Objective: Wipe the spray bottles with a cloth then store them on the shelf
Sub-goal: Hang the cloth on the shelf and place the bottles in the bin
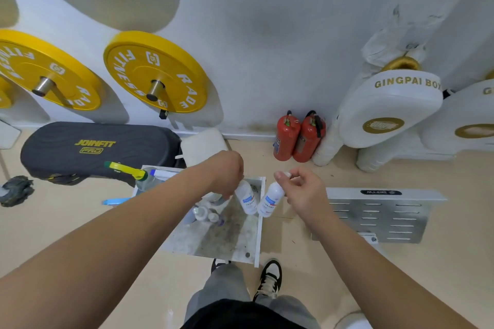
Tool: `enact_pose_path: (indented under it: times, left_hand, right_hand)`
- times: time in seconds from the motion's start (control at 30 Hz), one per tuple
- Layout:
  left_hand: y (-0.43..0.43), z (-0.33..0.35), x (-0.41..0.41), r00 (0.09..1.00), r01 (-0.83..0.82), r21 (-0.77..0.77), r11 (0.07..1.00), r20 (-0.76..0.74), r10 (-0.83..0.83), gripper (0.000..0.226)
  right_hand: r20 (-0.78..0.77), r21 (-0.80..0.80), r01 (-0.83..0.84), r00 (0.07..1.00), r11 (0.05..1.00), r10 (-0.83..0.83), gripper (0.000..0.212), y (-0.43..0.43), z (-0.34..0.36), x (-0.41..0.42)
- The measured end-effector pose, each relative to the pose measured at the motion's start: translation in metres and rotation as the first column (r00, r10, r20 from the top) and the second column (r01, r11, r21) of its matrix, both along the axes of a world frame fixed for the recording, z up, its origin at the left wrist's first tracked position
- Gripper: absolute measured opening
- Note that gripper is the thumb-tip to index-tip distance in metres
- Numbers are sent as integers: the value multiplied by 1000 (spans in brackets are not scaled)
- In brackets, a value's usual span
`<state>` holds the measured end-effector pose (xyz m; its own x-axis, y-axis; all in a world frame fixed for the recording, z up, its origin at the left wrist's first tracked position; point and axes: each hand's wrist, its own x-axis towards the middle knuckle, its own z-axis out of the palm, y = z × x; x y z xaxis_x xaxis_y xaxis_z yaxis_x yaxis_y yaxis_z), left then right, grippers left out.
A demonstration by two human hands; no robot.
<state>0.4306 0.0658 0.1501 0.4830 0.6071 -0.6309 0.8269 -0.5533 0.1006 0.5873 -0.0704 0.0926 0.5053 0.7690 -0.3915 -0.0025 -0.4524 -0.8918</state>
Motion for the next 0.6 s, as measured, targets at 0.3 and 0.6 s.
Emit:
enact_pose_path:
  times: [0.3,0.6]
  left_hand:
    - [-5,-43,1,999,-26,41,999,-25,27,15]
    - [-4,-65,20,973,-126,-29,992,-200,118,26]
  right_hand:
    - [3,-146,-90,996,985,92,30,26,-32,-19]
    - [102,-235,-195,969,952,223,25,58,-54,-28]
